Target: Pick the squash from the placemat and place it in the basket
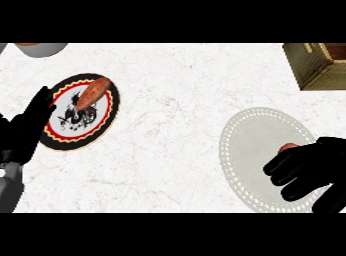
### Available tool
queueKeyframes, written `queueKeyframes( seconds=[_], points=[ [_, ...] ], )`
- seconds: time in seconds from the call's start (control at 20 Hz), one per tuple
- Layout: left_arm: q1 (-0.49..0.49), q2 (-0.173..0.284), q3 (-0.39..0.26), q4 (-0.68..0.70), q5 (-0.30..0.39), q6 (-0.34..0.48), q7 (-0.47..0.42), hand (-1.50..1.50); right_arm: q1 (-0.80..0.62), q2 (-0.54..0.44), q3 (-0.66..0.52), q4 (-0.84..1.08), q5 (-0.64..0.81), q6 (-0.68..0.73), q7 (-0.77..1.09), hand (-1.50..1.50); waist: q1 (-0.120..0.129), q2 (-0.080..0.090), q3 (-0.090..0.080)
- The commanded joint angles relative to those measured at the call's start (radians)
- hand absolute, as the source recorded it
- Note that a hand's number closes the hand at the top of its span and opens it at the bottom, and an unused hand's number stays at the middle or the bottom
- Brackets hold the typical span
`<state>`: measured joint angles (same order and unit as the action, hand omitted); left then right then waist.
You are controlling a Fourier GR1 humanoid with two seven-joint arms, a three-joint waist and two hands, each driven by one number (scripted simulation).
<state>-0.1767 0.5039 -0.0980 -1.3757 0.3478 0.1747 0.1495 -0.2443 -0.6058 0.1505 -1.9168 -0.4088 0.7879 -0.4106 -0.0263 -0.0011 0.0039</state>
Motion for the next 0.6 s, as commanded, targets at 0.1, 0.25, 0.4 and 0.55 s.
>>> queueKeyframes(
  seconds=[0.1, 0.25, 0.4, 0.55],
  points=[
    [-0.004, 0.001, 0.009, 0.012, 0.012, -0.038, 0.002, 0.00, -0.027, -0.234, -0.155, -0.076, 0.050, 0.177, -0.034, -1.50, 0.007, -0.002, -0.003],
    [-0.002, -0.031, -0.016, 0.017, -0.022, -0.001, -0.011, 0.00, -0.084, -0.306, -0.265, -0.147, 0.168, 0.093, 0.019, -1.50, -0.005, -0.005, -0.003],
    [-0.022, -0.019, -0.013, 0.000, -0.026, -0.005, 0.011, 0.00, -0.153, -0.369, -0.332, -0.084, 0.282, 0.053, 0.063, -1.50, 0.021, 0.001, -0.003],
    [-0.099, -0.024, -0.003, 0.055, -0.019, -0.035, 0.052, 0.00, -0.238, -0.425, -0.328, 0.078, 0.297, 0.121, 0.035, -1.50, 0.034, 0.007, -0.004]
  ],
)
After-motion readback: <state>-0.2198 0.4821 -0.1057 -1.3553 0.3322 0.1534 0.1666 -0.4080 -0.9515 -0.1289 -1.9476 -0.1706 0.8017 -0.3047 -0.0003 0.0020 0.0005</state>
